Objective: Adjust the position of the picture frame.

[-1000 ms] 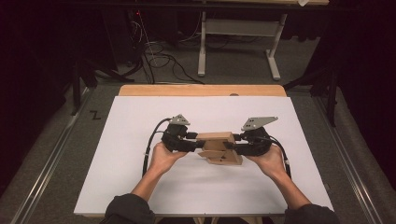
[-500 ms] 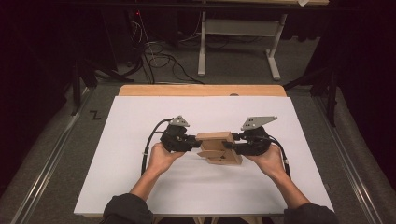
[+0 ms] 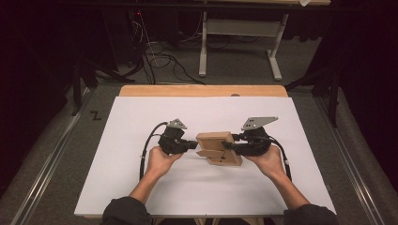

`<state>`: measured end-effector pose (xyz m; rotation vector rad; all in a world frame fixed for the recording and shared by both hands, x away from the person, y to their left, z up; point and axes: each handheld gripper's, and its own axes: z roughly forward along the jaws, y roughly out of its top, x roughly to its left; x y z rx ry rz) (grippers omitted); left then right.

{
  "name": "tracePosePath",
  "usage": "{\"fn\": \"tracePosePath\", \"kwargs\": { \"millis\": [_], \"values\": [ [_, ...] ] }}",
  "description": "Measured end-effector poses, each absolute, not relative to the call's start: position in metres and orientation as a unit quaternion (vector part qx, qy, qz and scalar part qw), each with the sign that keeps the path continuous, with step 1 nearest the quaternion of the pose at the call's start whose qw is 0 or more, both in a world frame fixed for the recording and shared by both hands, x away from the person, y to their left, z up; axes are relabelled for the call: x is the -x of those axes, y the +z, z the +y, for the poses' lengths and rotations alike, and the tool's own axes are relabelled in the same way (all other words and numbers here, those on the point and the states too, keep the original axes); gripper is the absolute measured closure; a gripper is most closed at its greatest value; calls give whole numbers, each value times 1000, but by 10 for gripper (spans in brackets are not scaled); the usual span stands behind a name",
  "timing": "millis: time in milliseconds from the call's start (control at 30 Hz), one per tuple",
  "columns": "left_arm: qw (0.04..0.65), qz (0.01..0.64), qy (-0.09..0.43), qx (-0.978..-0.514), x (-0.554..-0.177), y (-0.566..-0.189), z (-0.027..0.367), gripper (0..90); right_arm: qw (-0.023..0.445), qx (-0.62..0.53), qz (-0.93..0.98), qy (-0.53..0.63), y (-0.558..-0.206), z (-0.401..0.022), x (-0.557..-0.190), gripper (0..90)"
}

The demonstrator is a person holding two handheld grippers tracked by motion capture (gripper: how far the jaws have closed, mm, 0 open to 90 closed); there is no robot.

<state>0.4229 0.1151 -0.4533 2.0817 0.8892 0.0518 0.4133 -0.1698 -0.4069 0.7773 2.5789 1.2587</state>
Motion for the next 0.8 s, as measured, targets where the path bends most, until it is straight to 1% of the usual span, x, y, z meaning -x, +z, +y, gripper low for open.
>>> {"fn": "tracePosePath", "kwargs": {
  "millis": [67,100,233,300,400,533,667,800],
  "values": [
    [423,353,27,-834,-422,-453,115,897,84,-259,864,423,-407,-169,-413,615],
    [427,353,28,-832,-421,-452,115,874,84,-258,865,423,-406,-169,-414,616],
    [439,353,28,-826,-422,-449,113,648,84,-250,868,421,-406,-167,-412,616],
    [433,349,35,-830,-422,-449,111,568,85,-246,870,419,-405,-165,-412,616],
    [425,348,48,-834,-422,-450,109,475,84,-241,873,415,-404,-162,-412,616],
    [421,345,60,-837,-423,-449,109,433,83,-233,877,412,-402,-158,-413,616],
    [422,335,61,-840,-425,-445,107,421,85,-226,879,410,-401,-153,-414,615],
    [417,329,66,-845,-424,-445,104,410,76,-225,881,410,-401,-152,-417,614]
  ]
}}
